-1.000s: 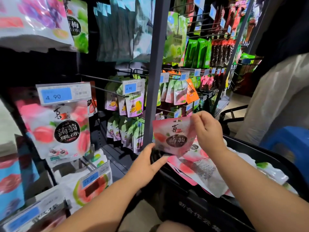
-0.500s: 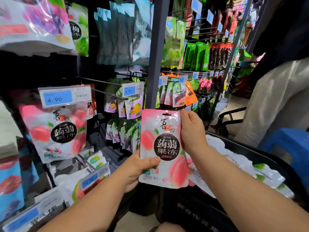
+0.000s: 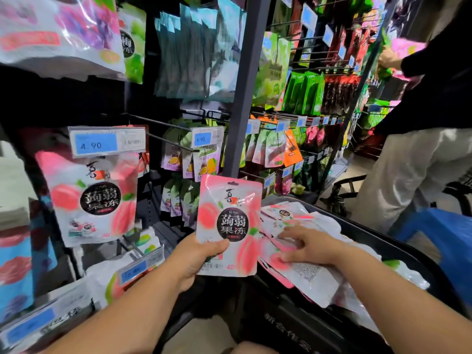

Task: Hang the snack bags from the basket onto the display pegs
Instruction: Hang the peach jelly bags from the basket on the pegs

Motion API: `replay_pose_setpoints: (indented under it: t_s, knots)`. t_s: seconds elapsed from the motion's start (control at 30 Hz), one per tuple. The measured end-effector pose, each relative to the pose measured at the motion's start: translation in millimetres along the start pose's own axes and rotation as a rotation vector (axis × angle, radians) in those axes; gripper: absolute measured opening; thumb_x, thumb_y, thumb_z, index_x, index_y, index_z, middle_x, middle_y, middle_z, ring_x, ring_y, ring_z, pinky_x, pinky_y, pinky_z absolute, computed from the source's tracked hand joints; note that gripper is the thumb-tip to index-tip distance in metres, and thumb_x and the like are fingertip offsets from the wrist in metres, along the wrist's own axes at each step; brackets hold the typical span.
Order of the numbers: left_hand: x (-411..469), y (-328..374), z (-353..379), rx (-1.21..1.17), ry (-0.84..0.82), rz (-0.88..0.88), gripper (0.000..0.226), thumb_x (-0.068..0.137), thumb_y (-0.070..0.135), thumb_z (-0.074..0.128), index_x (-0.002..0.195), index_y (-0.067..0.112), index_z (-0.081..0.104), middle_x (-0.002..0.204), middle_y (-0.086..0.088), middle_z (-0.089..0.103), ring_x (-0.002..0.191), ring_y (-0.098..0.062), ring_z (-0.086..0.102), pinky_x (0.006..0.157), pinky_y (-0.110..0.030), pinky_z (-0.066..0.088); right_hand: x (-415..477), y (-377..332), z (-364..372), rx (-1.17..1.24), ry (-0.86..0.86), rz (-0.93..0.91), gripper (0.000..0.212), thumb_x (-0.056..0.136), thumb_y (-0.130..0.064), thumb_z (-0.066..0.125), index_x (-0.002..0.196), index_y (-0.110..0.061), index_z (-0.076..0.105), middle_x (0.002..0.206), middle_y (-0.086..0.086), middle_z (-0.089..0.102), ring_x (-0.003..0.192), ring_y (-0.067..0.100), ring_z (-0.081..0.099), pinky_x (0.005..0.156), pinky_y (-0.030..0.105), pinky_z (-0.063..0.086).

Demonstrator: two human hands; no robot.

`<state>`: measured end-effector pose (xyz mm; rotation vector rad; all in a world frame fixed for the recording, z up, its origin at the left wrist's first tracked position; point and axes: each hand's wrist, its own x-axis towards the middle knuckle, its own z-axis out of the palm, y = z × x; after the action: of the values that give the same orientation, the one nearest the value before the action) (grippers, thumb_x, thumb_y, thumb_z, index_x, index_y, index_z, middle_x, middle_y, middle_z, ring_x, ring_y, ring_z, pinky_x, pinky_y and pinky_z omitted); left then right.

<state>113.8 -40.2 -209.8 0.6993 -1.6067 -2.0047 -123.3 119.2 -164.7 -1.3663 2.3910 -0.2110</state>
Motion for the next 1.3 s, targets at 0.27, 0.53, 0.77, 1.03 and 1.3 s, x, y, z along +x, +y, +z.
replay_pose_setpoints:
  t_s: [0.27,0.53,0.77,1.03,1.3]
  knots:
    - [-3.0,-2.1,-1.2,-0.022,0.017,-0.008,0.020,0.085,0.001,0.069,0.102,0.011,0.066,0.081,0.001,0.072,0.076,-0.015,0.061,0.068,-0.022,0.048,2.3,6.6,8.5,0.033,0.037,0.024,0.090,0.054,-0.091,0.059,0.132,-0.047,0.055,0.147,-0.018,0.046,0.130,0.011,0.046,0.108,0.029,0.035]
    - [-4.6,0.2,0.1,-0.081,0.046,0.018,0.023,0.086,0.003,0.069,0.106,0.013,0.066,0.093,-0.004,0.075,0.085,-0.020,0.065,0.070,-0.026,0.050,4.7,8.8,8.3,0.120,0.400,-0.013,0.033,0.104,-0.032,0.046,0.132,-0.024,0.063,0.134,-0.002,0.062,0.127,0.021,0.053,0.093,0.025,0.037]
    - [-6.0,2.2,2.7,-0.082,0.033,0.050,0.023,0.087,0.004,0.068,0.107,0.014,0.066,0.085,0.003,0.075,0.072,-0.008,0.067,0.064,-0.020,0.049,-9.8,-8.3,-15.2,0.658,0.813,-0.061,0.027,0.104,-0.028,0.046,0.083,-0.022,0.061,0.081,0.005,0.064,0.080,0.020,0.059,0.070,0.031,0.045]
    - [-8.0,6.5,2.6,-0.089,0.106,0.107,0.022,0.086,0.006,0.070,0.106,0.017,0.068,0.091,-0.001,0.075,0.088,-0.022,0.065,0.081,-0.033,0.053,-14.5,-40.9,-50.1,1.066,0.899,-0.159,0.035,0.103,-0.038,0.048,0.077,-0.017,0.057,0.059,-0.010,0.061,0.056,0.005,0.057,0.060,0.029,0.048]
    - [-19.0,24.7,-10.6,-0.041,0.193,0.256,0.022,0.084,0.011,0.073,0.099,0.026,0.067,0.079,0.011,0.073,0.071,-0.007,0.064,0.067,-0.021,0.048,-12.7,-96.7,-51.1,1.196,0.626,-0.186,0.033,0.105,-0.026,0.044,0.090,-0.012,0.068,0.082,0.005,0.077,0.075,0.019,0.074,0.077,0.036,0.056]
